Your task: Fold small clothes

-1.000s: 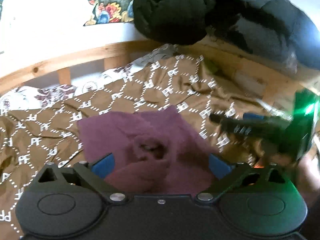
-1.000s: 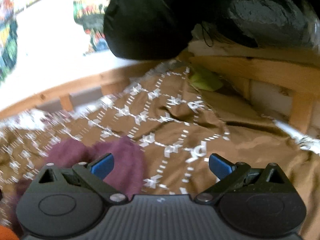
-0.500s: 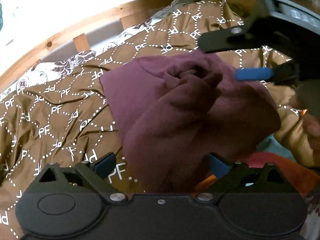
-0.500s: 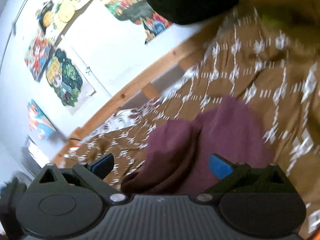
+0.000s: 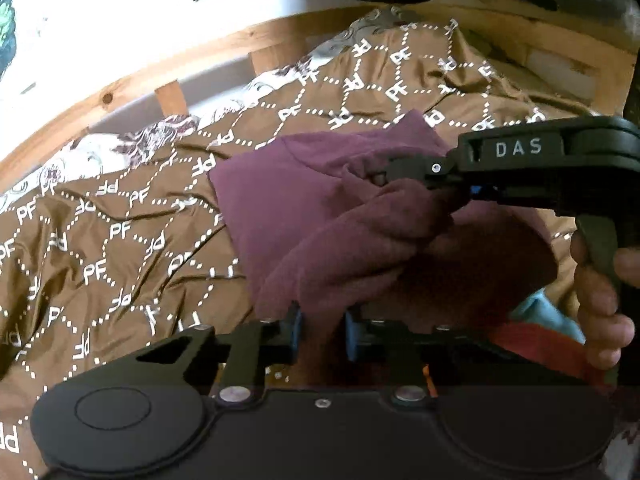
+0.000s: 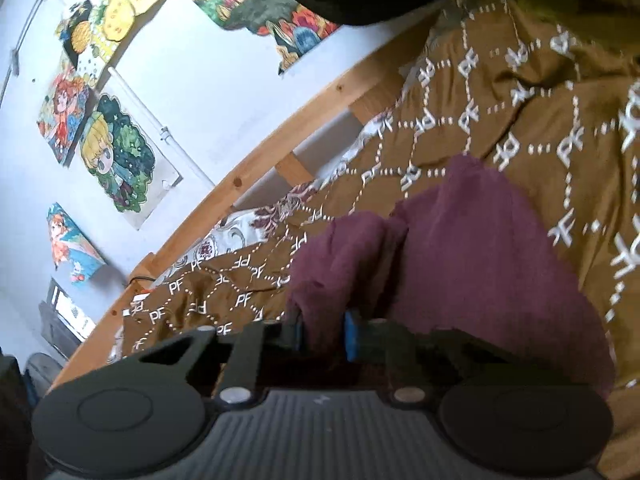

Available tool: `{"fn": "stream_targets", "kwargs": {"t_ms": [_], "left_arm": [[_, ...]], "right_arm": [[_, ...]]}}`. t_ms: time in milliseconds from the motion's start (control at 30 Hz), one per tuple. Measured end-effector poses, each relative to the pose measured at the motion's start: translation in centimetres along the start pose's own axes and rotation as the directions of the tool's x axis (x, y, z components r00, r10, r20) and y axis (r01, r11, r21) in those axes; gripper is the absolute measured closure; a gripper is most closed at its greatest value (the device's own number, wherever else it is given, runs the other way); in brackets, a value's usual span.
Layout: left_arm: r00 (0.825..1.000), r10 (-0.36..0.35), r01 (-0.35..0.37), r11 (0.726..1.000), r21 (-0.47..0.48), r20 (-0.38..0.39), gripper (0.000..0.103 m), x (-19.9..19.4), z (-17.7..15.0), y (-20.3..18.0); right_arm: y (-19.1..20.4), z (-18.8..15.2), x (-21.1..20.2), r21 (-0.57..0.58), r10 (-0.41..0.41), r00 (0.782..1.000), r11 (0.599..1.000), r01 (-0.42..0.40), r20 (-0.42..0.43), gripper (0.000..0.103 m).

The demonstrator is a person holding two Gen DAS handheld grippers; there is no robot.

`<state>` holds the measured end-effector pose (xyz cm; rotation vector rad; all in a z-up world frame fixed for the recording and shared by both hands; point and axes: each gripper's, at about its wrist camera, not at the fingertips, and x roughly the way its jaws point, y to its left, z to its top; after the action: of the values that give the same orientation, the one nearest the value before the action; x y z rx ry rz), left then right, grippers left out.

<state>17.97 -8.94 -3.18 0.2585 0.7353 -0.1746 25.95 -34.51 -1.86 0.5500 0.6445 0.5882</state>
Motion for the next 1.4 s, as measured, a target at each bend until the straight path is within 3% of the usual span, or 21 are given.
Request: {"fn": "stream_targets", "kwargs": {"t_ms": [200,433,633,833,933,1000,1067,1100,1167,1300,1333,1400], "left_arm": [[0.996,-0.062,0.06,0.998,0.035,0.06,0.085,-1.2,1.3,-1.9],[0.99,-0.126,0.12,0.988,0.098,0.065,0.086,-1.0,1.7,-5.2],[0.99,-0.131,0.122,0.983,0.138,0.059,0.085,-1.0,1.2,-6.9],[0.991,-0.122,0.113,0.981,0.158,0.051,0.083,-0.4,0.1,-7.0],[0.991,-0.125,0.114,0.979,0.168,0.055,0.08,-0.5,-0.1,-7.1],[0.989,-0.136,0.126,0.98,0.157,0.052,0.074,-0.5,-0.2,-7.0],[0.987,-0.158,0.152,0.981,0.124,0.042,0.063,-0.5,-0.3,-6.7],[0.984,-0.174,0.169,0.98,0.106,0.04,0.055,-0.5,-0.3,-6.6],[0.979,-0.202,0.198,0.977,0.073,0.041,0.047,-0.8,-0.5,-6.3],[0.968,-0.244,0.245,0.97,-0.004,0.056,0.039,-1.8,-0.5,-5.3],[0.964,-0.258,0.262,0.964,-0.044,0.067,0.036,-2.1,-0.6,-4.6],[0.959,-0.263,0.276,0.951,-0.142,0.108,0.025,-2.7,-0.5,-3.2]], "right_arm": [[1.6,1.4,-3.0,-0.138,-0.041,0.994,0.989,0.054,0.097,0.09],[2.1,2.2,-6.6,-0.2,-0.169,0.973,0.959,0.199,0.157,0.092],[0.7,1.3,-8.2,-0.152,-0.275,0.956,0.946,0.288,0.099,0.092],[-0.9,0.0,-8.3,-0.108,-0.325,0.945,0.939,0.326,0.023,0.092],[-1.3,-0.1,-8.3,-0.085,-0.343,0.939,0.936,0.342,0.01,0.085],[-1.6,0.1,-8.6,-0.064,-0.342,0.94,0.937,0.342,0.022,0.074],[-1.9,0.4,-8.9,-0.031,-0.331,0.943,0.943,0.332,0.033,0.057],[-2.1,0.5,-8.9,-0.017,-0.327,0.944,0.945,0.328,0.036,0.056],[-2.5,0.6,-8.7,0.001,-0.331,0.943,0.944,0.331,0.037,0.055],[-3.1,0.6,-8.2,0.018,-0.329,0.944,0.944,0.329,0.035,0.053],[-3.1,0.5,-8.1,0.016,-0.332,0.943,0.943,0.331,0.033,0.055],[-3.2,0.4,-7.9,0.001,-0.348,0.937,0.938,0.348,0.026,0.07]]}}
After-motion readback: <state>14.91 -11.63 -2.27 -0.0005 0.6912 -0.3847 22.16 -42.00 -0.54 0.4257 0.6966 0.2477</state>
